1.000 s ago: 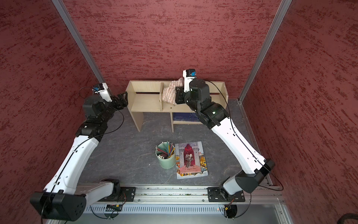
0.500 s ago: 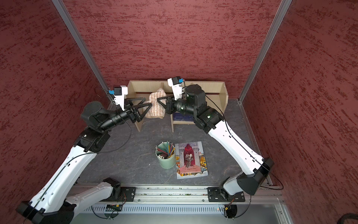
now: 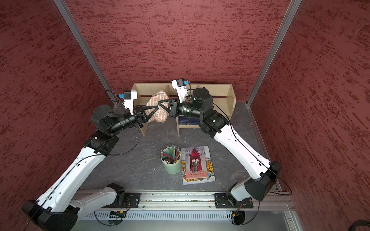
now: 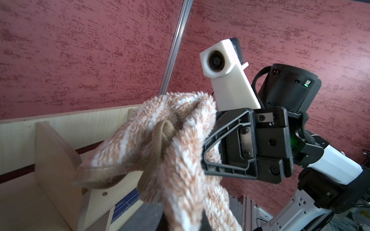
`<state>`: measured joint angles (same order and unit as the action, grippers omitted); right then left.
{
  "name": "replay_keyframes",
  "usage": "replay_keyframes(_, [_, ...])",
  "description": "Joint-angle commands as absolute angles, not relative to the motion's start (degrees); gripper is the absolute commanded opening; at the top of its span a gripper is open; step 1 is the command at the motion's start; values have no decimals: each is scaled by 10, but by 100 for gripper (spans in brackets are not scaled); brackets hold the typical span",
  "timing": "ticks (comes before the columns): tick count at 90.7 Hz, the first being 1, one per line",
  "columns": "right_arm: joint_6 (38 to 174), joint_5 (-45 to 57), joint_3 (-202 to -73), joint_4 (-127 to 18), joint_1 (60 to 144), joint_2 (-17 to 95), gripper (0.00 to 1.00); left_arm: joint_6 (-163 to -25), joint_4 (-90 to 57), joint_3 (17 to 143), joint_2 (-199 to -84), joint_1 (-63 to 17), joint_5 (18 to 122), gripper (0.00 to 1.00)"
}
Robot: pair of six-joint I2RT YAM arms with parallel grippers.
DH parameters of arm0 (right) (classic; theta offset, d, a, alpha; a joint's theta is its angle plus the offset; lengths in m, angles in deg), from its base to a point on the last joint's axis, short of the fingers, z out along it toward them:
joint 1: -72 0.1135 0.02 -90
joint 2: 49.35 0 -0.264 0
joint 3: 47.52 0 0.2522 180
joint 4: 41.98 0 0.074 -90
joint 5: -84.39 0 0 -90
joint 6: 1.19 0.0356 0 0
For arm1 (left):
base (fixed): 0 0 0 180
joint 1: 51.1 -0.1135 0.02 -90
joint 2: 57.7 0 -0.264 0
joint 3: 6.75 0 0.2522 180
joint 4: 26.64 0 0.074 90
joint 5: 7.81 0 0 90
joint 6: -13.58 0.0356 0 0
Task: Wipe the bookshelf clean with a cloth
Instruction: Adjust the cleaning item, then hold the shelf at the center of the board.
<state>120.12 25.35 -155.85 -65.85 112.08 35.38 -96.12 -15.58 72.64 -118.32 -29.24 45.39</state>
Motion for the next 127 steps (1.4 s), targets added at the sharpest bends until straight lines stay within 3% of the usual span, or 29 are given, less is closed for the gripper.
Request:
replay_keyframes(1, [1171, 207, -1581, -706, 1127, 344, 20, -951, -160, 714, -1172, -299, 504, 0])
replay_keyframes(19, [1072, -107, -1647, -916, 1125, 308, 63, -936, -85, 752, -1163, -357, 537, 0])
replay_keyframes(37, [1030, -334, -1671, -1032, 1083, 277, 73, -884, 1, 796, -1181, -377, 604, 0])
replay_keyframes(64, [1051, -244, -1680, -1097, 878, 300, 85, -907, 46, 836, -1286, -405, 621, 0])
replay_keyframes(73, [1059, -198, -1671, -1092, 830, 326, 94, -908, 47, 852, -1321, -411, 624, 0])
replay_keyframes(81, [1054, -169, -1644, -1058, 805, 333, 95, -909, 41, 864, -1348, -413, 619, 0])
replay_keyframes(95, [1038, -171, -1626, -1035, 788, 363, 91, -916, 18, 866, -1376, -411, 607, 34])
replay_keyframes(101, [1037, -172, -1610, -1023, 777, 364, 90, -916, 9, 862, -1380, -409, 611, 43])
replay_keyframes(111, [1038, -158, -1583, -1009, 755, 366, 88, -907, 11, 858, -1382, -407, 634, 54])
replay_keyframes(127, [1015, -115, -1553, -978, 746, 368, 77, -895, 15, 849, -1385, -398, 680, 62])
